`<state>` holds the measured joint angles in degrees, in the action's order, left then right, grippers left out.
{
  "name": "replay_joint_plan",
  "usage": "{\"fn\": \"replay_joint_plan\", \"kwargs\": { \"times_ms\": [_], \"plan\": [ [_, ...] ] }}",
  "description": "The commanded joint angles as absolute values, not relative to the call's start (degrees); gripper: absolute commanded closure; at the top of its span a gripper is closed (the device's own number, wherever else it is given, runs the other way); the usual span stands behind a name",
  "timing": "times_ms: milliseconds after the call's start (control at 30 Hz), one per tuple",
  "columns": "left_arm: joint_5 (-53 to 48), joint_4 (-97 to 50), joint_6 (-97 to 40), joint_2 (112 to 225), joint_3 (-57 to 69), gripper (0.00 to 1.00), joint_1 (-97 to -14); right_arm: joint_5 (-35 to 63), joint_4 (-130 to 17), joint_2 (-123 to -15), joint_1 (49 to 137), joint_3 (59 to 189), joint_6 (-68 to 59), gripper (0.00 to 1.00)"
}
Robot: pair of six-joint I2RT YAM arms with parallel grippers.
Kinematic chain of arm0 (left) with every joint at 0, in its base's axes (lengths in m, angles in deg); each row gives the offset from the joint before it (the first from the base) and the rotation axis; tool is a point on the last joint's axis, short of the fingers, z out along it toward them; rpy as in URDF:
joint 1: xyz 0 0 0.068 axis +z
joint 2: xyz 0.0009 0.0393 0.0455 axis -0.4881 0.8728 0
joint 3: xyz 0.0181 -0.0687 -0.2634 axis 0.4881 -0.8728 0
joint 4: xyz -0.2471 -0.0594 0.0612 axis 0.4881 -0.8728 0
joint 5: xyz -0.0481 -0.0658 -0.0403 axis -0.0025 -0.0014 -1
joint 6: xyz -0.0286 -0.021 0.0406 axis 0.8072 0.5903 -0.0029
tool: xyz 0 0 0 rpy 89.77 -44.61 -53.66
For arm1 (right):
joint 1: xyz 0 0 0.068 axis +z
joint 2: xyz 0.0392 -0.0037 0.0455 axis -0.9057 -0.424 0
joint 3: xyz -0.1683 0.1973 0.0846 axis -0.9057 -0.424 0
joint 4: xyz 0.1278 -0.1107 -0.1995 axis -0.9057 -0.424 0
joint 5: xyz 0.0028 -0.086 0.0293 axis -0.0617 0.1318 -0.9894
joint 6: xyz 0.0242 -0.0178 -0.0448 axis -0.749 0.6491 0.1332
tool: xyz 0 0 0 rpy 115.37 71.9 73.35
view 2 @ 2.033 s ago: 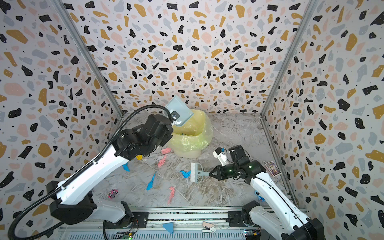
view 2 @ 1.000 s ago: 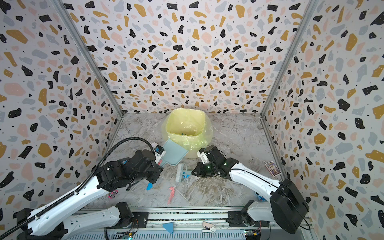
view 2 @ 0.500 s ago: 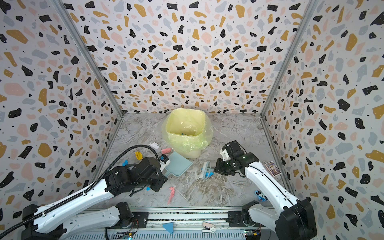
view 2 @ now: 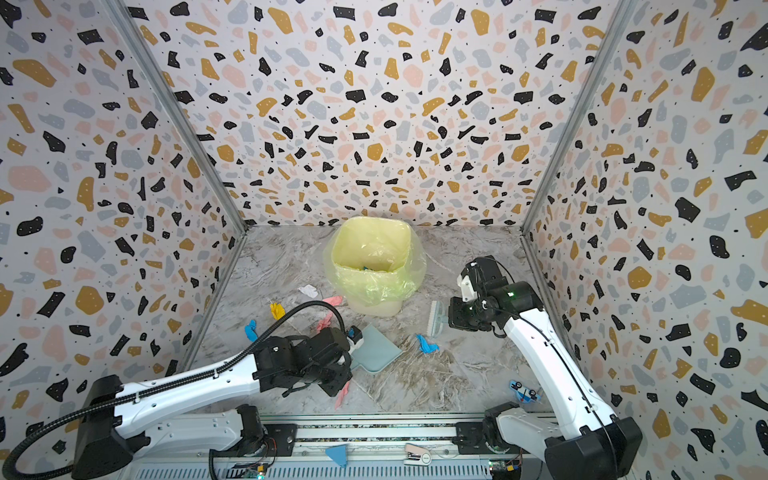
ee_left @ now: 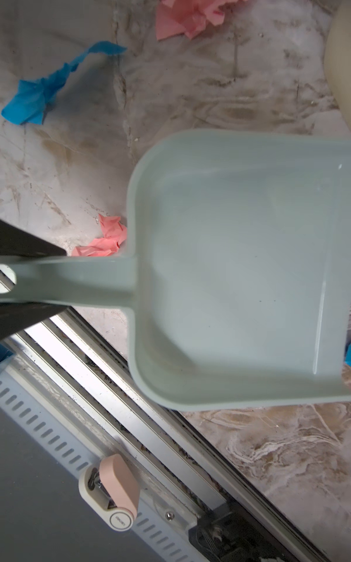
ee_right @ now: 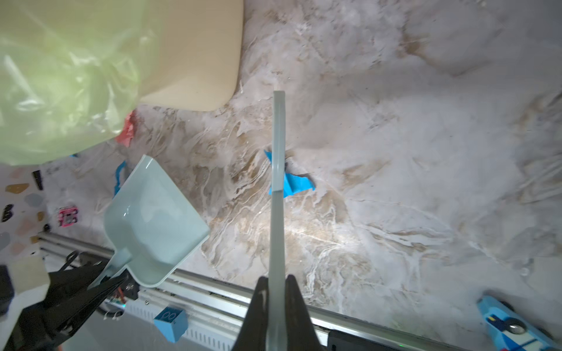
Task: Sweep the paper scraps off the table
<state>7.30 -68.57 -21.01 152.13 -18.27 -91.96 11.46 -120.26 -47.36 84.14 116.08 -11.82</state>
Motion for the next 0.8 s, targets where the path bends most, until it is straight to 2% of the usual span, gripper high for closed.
{"fn": "replay_joint_plan", "kwargs": {
  "times_ms": [0,100,267,767],
  "plan": [
    [6.61,-65.12,-23.86,155.25,-16.07,0.79,-92.97,20.88,-124.9,-49.51,85.44,118.74,-9.43,1.0],
    [6.69,-64.56,-25.69,158.49,-14.7,0.79,-93.63,27.87,-125.79,-51.99,89.3,119.99,-9.47,1.0],
    [7.13,-64.6,-28.52,161.83,-13.66,0.79,-93.91,33.65,-126.83,-56.04,95.66,121.57,-9.85,1.0],
    [8.15,-62.87,-35.16,171.48,-9.8,0.81,-93.9,33.39,-126.37,-59.79,100.21,121.39,-8.12,1.0]
  ]
}}
